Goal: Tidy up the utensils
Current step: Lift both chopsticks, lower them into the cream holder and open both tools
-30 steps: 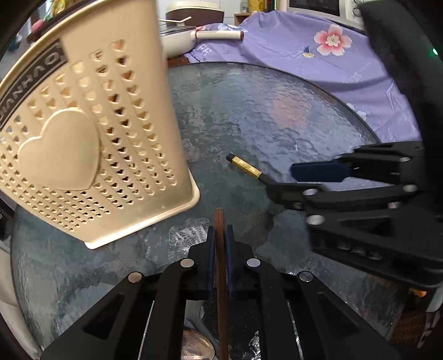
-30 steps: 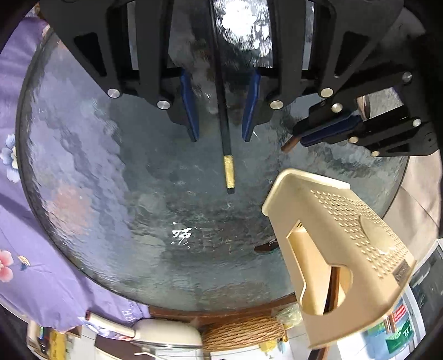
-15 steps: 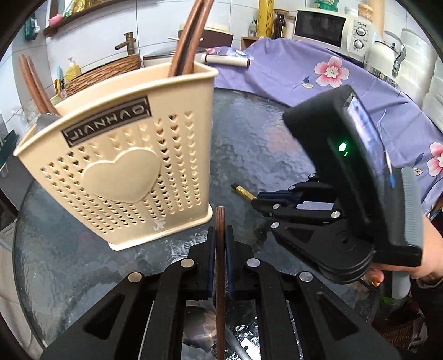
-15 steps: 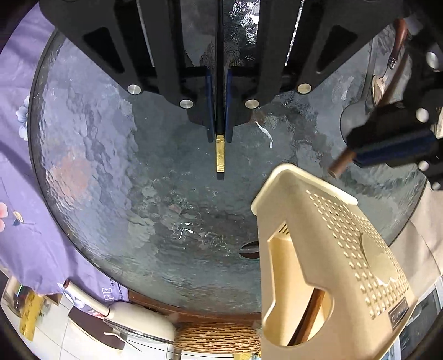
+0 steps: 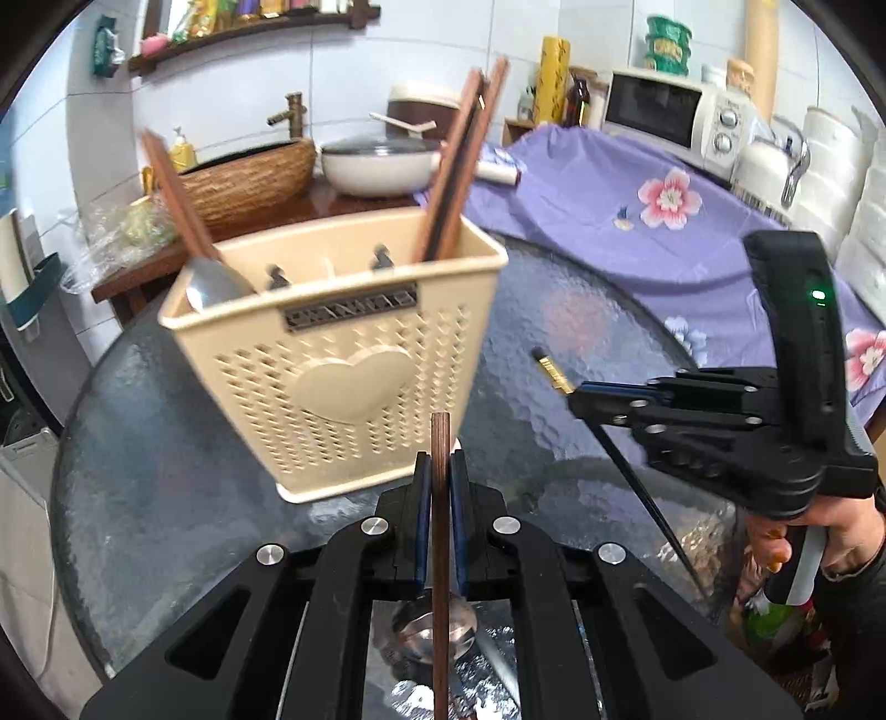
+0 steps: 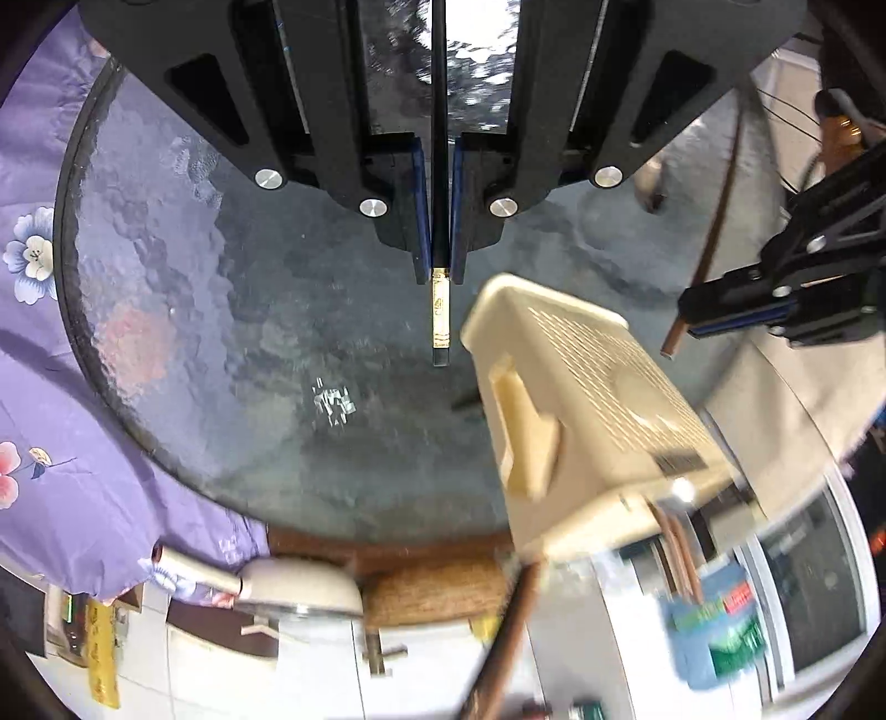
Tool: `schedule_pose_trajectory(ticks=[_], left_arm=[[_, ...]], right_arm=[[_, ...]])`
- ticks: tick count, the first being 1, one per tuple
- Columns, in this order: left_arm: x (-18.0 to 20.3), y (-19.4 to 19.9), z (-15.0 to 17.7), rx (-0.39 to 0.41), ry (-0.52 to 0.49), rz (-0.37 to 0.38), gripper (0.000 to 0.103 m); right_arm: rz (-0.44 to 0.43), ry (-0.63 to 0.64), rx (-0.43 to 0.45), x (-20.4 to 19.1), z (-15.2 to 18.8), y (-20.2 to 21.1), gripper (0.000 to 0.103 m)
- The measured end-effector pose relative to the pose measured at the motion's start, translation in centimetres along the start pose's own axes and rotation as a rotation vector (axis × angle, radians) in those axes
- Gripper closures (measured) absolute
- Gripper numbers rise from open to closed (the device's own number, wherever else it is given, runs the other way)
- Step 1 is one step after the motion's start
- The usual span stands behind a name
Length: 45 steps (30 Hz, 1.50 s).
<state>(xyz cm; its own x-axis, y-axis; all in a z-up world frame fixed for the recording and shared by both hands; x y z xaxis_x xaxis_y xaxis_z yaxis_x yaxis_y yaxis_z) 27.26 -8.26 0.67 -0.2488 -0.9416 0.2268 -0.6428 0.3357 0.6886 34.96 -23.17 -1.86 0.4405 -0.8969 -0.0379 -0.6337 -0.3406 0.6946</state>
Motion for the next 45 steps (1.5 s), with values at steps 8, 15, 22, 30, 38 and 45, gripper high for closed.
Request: schedule_pose_trajectory(ticks=[8,15,22,30,38,45], left_arm=[[-1.3,4.6,-1.3,0.100,0.027,-0.005,0.096],[-2.1,6.9,-1.6,0.137,0.046,0.002,0.096],[-2.4,9.4,-2.3,0.185,0.055,0.012,0.096],[-1.8,11.1,-3.5,0.228,0.025,-0.003,0.096],[-1.4,12.1,-5.8,0.257,0.015,-0.001,0.096],[-1.1,14.1,-8.8,0.292,0.034,0.033,0.097]], right_arm=[[-0.057,-0.021,0.151,-0.7,-1.4,5.5,0.096],[-0.082,0.014,0.217,-2.3,-2.4,8.6,0.096],[-0.087,0.040,0.258,-3.5,-3.4,10.5,0.096],[-0.079,0.062,0.283,-4.6,-4.9,11.7,0.096],[-0.082,0.097,0.292,-5.7,-7.4,12.8,0.096],[-0.103,0.125,0.295,-6.9,-10.2,14.0,0.096]])
Point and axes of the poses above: each gripper's, at about its wrist camera, not at the fingertips, and y roughly against the way its jaws point, x to its right, z to its underside, the point moved 2 cm from there along -y, roughly the way its jaws point, and after that the axes turned 13 degrees about y, right-handed, at the moved point
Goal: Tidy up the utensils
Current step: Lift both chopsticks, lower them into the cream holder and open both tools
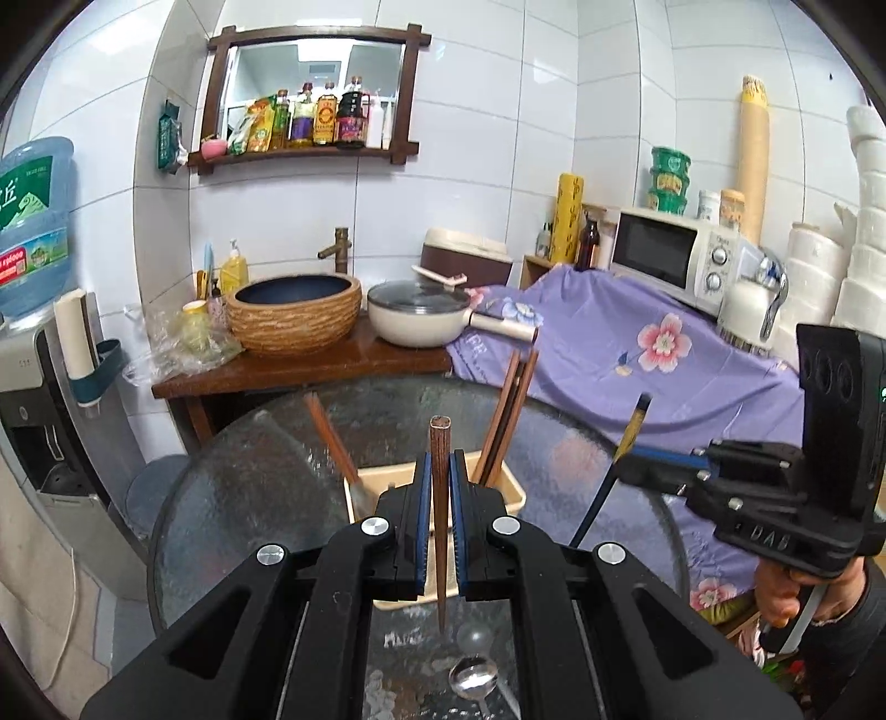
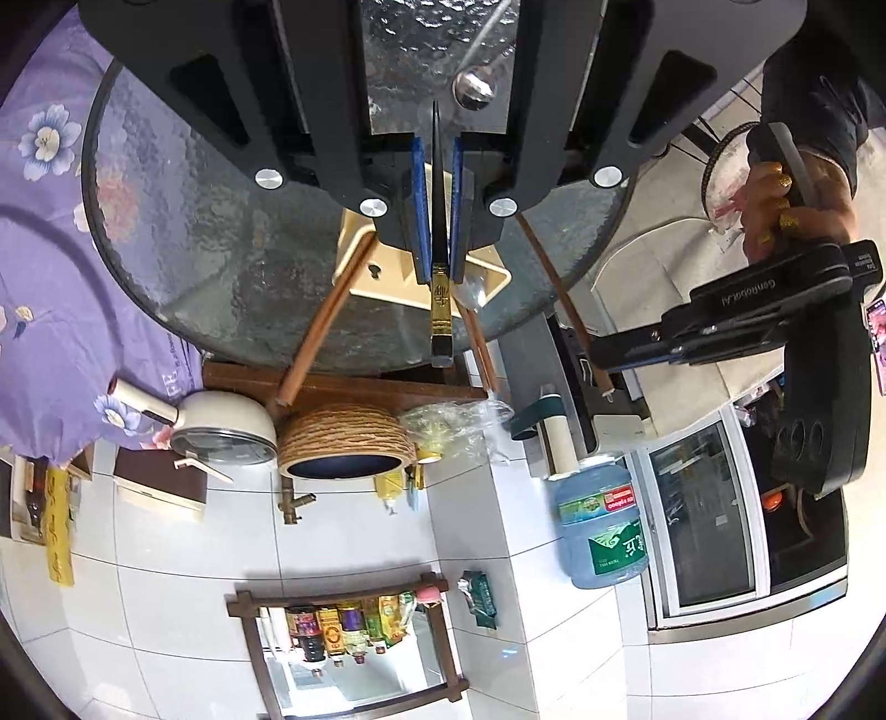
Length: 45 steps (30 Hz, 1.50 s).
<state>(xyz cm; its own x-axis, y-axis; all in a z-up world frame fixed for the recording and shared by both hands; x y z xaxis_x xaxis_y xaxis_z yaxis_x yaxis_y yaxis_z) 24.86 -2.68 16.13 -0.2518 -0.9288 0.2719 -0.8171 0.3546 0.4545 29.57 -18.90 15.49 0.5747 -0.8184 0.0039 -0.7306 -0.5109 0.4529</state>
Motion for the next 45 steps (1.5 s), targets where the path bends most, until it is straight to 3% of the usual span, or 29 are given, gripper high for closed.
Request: schedule_pose_trajectory(ticks=[12,19,25,29,45], left_arm=[[1.7,2.8,-8.0,0.108,0.028,0.030,0.096],[1.7,2.2,-10.7,0.220,0.036,-0.058,0.096],[0.1,-2.1,-9.0,0.201,0.077,-0.115,0.097],[-1.3,-4.7,-7.1,0.155,0.120,-0.110,0.097],[-3.7,-9.8,-1.1,0.015,0.156,-0.120,0.097]], right_arm=[[0.039,0.003,0.094,0.9,-8.1,1.8,0.096],[0.148,0.012,0.157,1.9,-10.7,0.6,0.096],[0.190,0.000,0.138,2.7,-8.8,-2.9,0.096],[0.198,-0.009,0.109,3.0,-6.8,-5.2,0.096],[0.184,-0.078,0.010,4.2,-1.3,-9.6,0.096]])
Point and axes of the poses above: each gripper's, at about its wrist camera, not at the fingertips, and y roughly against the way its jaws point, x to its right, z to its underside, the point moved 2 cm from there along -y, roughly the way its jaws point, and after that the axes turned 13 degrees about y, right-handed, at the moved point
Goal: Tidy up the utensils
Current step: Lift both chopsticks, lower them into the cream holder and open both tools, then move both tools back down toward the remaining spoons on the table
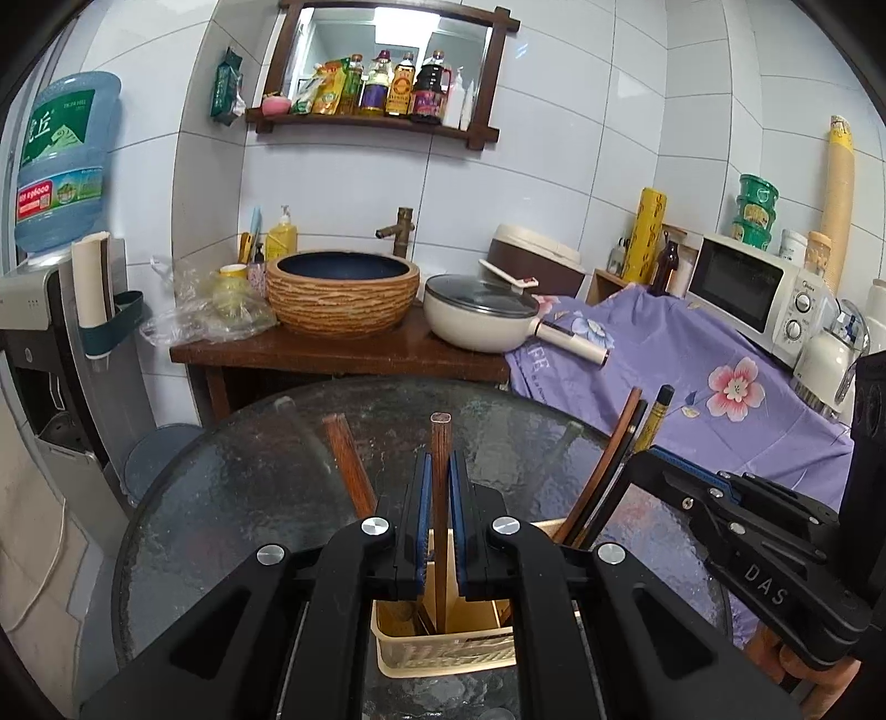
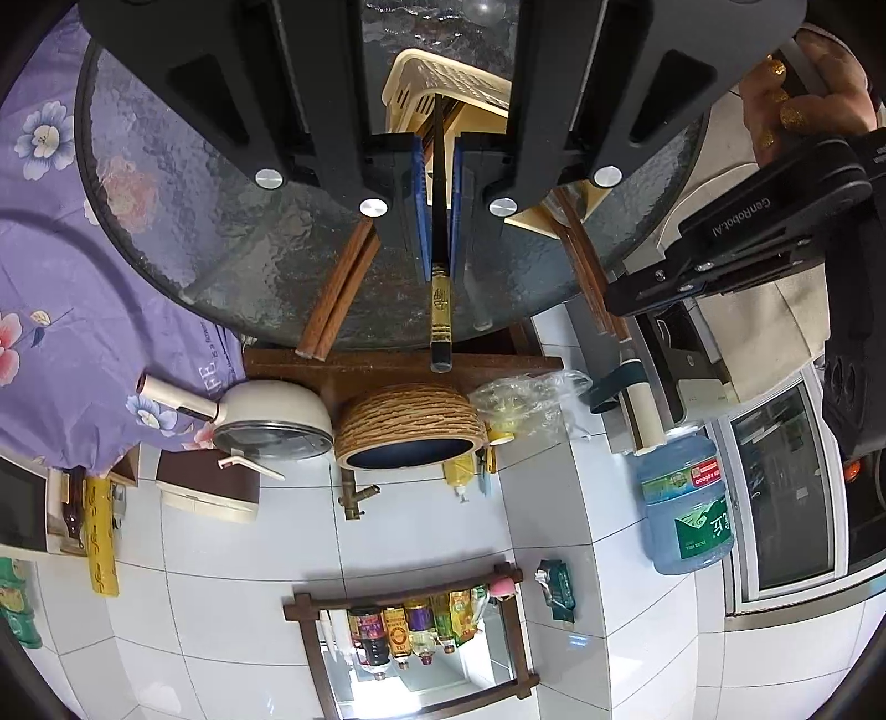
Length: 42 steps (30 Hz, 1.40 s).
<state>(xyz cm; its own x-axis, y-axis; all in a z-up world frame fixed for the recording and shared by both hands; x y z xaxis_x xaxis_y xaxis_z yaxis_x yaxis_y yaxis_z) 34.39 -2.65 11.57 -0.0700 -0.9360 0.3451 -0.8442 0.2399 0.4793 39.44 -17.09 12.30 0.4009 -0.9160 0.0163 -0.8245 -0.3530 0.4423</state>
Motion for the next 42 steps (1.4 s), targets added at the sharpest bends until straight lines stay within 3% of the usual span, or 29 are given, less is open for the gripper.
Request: schedule_pose_trajectory(ticks=[13,18,21,27,42], left_arm=[[-0.5,-0.2,0.4,0.000,-0.008,-0.029,0.095],[-0.8,0.4,1.1,0.002,-0.010,-0.024,0.072],[-0.8,1.3,1.7,0.026,-0.021,-0.024,0.050],[-1.8,2.9,4.3,0.046,-0.053,-0.054,0.033],[-4.1,2.2,13.6,-0.135,-0.106,-0.072,0.029]], right_arm=[[0.070,0.029,0.015,0.4,1.2,0.5,0.095],[0.079,0.062,0.022,0.0,1.8,1.0,0.090],[0.067,0.064,0.030,-0.2,2.6,1.6,0.059],[0.052,0.052,0.041,-0.7,4.9,3.4,0.059],[-0.025,0.048,-0.124,-3.1,13.6,3.0,0.051]])
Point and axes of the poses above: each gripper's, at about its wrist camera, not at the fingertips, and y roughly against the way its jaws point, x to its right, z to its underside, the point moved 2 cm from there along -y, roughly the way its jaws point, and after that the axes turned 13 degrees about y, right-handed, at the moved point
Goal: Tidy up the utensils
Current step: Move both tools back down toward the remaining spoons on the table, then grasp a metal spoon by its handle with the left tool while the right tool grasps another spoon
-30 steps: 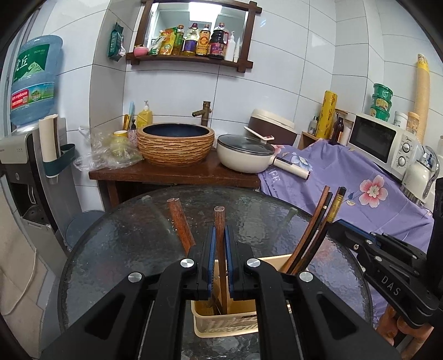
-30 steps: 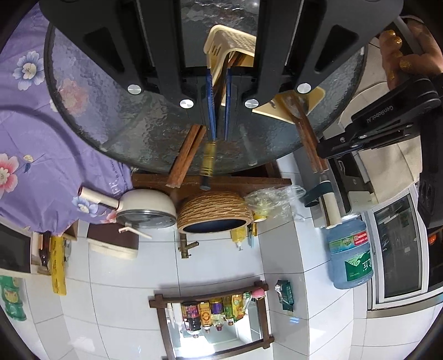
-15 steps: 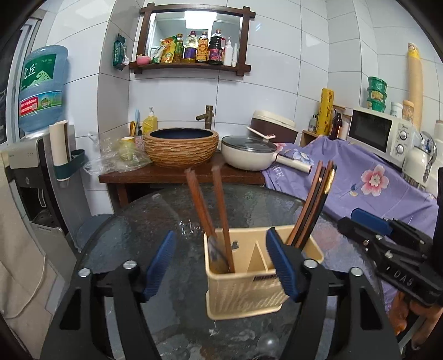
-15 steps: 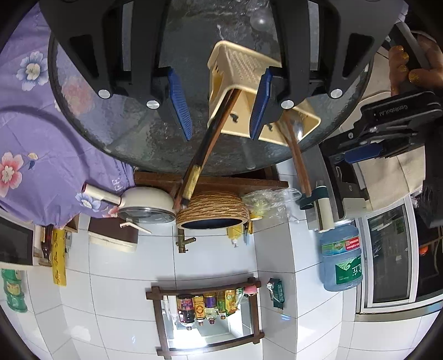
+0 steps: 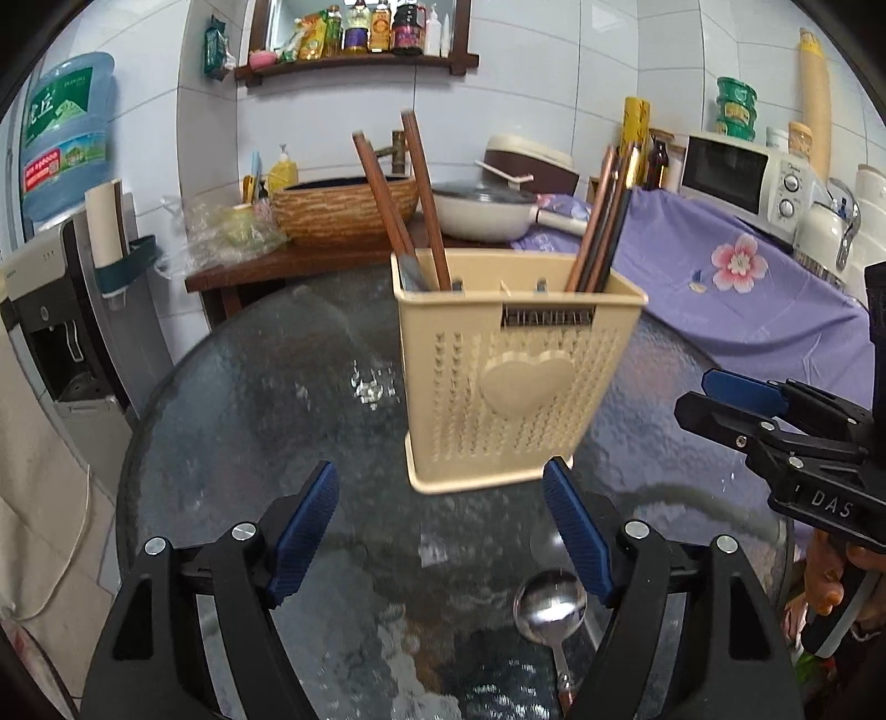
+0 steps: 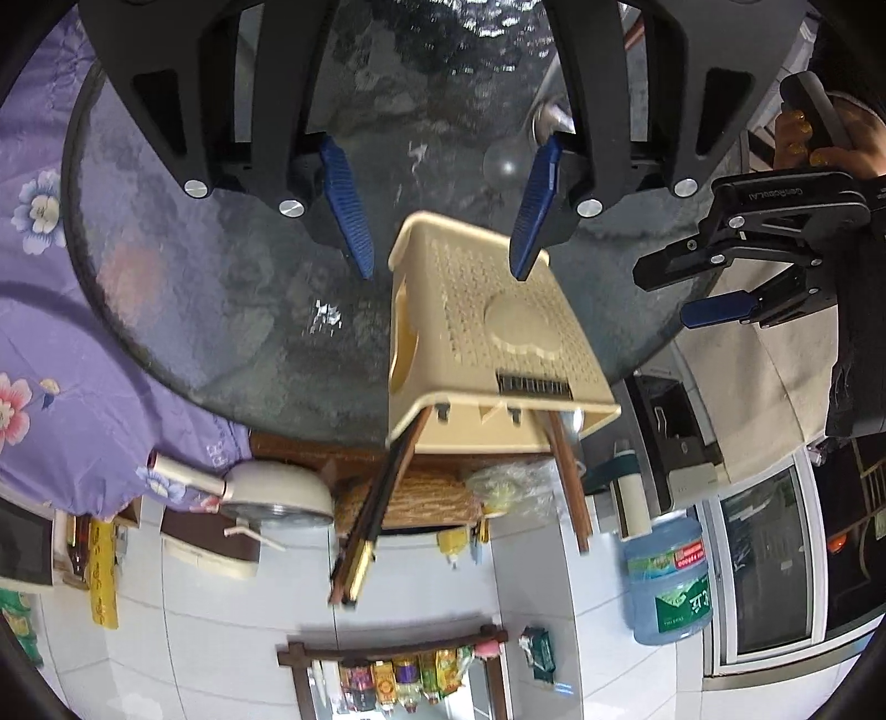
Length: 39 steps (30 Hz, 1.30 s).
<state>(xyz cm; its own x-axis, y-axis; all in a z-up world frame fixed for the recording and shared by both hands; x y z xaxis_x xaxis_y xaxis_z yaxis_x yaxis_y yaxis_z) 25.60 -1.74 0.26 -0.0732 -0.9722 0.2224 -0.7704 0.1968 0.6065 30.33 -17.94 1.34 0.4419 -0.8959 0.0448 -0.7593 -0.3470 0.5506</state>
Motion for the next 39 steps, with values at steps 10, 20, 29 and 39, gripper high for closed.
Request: schedule_pose_trajectory(ticks=[10,20,29,39], left_arm=[[0.5,-1.2,4.8,-0.121,-0.055,0.031,0.032],[2.8,-2.3,7.9,-0.191,-0.125,0.044,0.032],[4.4,-4.8,8.6,-0.211,-0.134,0.006,0.032],[4.4,-5.3,8.7,-0.235,-0.090,0.022,0.057]], right_arm=[[-0.017,-0.007,-0.088,-0.5,4.2,-1.2,0.051],[-0.020,-0.039,-0.126,-0.5,6.2,-1.3,0.050],[-0.010,-0.062,-0.140,0.0,6.8,-1.0,0.050],[-0.018,-0.066,-0.156,-0.3,7.0,-1.5,0.050]])
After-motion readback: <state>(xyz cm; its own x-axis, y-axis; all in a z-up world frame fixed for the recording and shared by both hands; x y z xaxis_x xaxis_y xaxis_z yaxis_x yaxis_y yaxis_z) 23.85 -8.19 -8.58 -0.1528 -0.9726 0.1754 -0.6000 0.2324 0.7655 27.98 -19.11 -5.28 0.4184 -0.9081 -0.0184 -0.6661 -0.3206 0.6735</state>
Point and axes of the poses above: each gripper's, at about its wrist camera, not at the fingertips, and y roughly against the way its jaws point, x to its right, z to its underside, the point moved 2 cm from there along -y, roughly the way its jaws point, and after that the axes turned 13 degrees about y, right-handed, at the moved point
